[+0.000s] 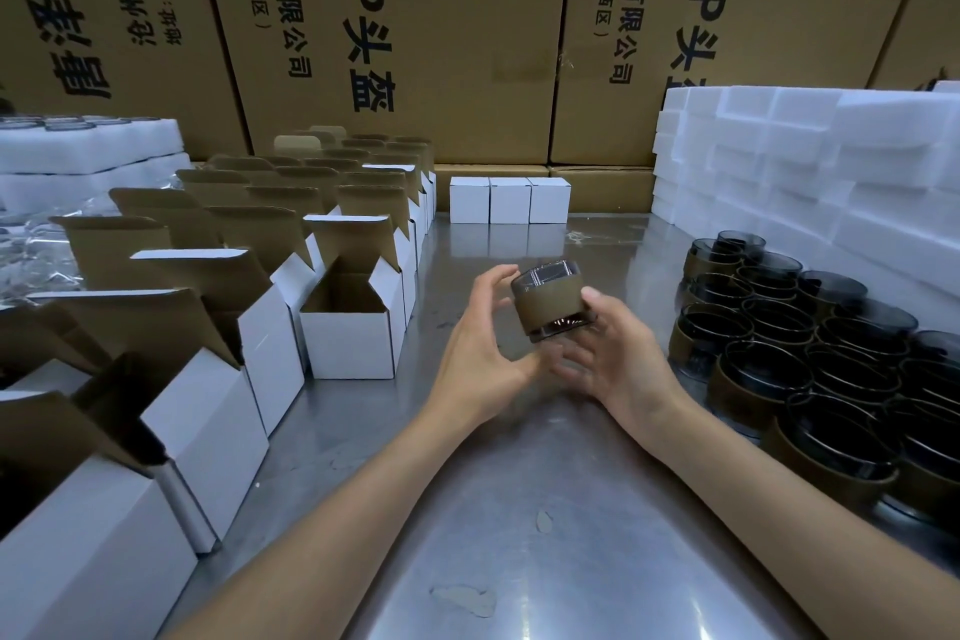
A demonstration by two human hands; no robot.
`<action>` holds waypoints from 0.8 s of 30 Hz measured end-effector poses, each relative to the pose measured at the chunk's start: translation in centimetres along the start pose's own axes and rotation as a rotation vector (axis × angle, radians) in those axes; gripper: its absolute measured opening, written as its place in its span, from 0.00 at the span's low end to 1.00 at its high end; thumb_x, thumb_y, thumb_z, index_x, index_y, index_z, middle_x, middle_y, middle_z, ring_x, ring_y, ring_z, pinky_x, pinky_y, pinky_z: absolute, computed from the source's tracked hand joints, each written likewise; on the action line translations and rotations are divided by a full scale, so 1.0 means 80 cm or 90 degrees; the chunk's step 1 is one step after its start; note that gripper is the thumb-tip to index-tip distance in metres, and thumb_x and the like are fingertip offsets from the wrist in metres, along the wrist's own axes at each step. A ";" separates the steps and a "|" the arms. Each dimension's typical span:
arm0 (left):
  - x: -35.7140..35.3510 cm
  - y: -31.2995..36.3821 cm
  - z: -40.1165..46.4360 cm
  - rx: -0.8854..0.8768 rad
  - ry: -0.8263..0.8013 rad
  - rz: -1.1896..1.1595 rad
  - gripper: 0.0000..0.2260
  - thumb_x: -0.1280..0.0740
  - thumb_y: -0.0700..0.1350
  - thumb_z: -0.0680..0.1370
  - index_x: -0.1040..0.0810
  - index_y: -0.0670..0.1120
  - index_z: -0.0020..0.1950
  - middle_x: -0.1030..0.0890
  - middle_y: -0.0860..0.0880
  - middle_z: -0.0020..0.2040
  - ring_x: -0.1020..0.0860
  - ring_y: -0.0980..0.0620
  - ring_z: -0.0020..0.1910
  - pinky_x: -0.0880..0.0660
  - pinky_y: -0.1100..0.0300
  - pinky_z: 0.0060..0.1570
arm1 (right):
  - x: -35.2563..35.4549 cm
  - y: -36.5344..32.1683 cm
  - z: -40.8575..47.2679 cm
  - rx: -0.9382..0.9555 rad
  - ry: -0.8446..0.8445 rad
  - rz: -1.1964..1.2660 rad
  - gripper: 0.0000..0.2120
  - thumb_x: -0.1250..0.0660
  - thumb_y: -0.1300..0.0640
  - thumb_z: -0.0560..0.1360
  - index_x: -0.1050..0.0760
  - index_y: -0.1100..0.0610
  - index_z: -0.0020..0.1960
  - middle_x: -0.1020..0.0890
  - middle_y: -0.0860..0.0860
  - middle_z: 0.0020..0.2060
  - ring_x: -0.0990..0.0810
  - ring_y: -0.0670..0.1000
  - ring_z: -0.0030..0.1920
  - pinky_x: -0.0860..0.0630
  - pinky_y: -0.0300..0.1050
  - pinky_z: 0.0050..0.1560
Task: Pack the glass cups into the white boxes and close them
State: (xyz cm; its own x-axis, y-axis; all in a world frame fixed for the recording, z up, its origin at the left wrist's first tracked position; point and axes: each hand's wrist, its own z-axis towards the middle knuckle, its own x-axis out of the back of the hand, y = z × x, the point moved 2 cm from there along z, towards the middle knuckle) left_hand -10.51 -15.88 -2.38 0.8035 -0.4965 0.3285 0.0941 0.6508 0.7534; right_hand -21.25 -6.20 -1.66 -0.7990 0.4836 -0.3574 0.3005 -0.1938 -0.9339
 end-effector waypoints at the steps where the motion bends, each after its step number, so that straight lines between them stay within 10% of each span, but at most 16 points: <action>1: 0.000 0.001 0.000 -0.006 0.012 0.008 0.30 0.23 0.42 0.68 0.33 0.52 0.66 0.25 0.57 0.62 0.25 0.57 0.61 0.28 0.60 0.61 | 0.000 -0.001 0.001 -0.019 -0.010 0.011 0.16 0.39 0.45 0.74 0.24 0.56 0.54 0.16 0.51 0.40 0.19 0.46 0.35 0.23 0.39 0.38; 9: 0.003 0.009 -0.003 -0.101 0.096 0.124 0.26 0.25 0.46 0.67 0.27 0.56 0.64 0.25 0.58 0.56 0.26 0.61 0.54 0.28 0.66 0.54 | -0.002 -0.002 -0.004 0.028 0.006 -0.050 0.24 0.38 0.39 0.71 0.27 0.51 0.63 0.19 0.51 0.54 0.19 0.47 0.50 0.26 0.47 0.50; 14: -0.001 0.016 -0.010 -0.155 0.065 0.184 0.29 0.27 0.47 0.67 0.29 0.56 0.67 0.30 0.53 0.54 0.27 0.55 0.55 0.25 0.56 0.52 | -0.003 -0.004 -0.011 0.122 0.060 -0.147 0.22 0.28 0.56 0.71 0.28 0.53 0.64 0.21 0.52 0.57 0.19 0.56 0.57 0.23 0.58 0.59; 24: 0.017 0.059 -0.001 -0.190 0.068 0.500 0.23 0.36 0.50 0.72 0.28 0.44 0.65 0.28 0.43 0.63 0.31 0.42 0.64 0.36 0.46 0.67 | 0.005 0.002 -0.003 0.209 0.135 -0.251 0.23 0.27 0.60 0.71 0.30 0.56 0.63 0.21 0.55 0.56 0.21 0.50 0.55 0.23 0.35 0.47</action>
State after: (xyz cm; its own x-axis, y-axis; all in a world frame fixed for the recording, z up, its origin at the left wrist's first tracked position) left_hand -8.94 -13.44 1.58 0.7498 0.2108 0.6272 -0.3757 0.9159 0.1412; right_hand -21.41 -5.81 -1.97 -0.6856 0.7280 -0.0075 -0.2054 -0.2033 -0.9573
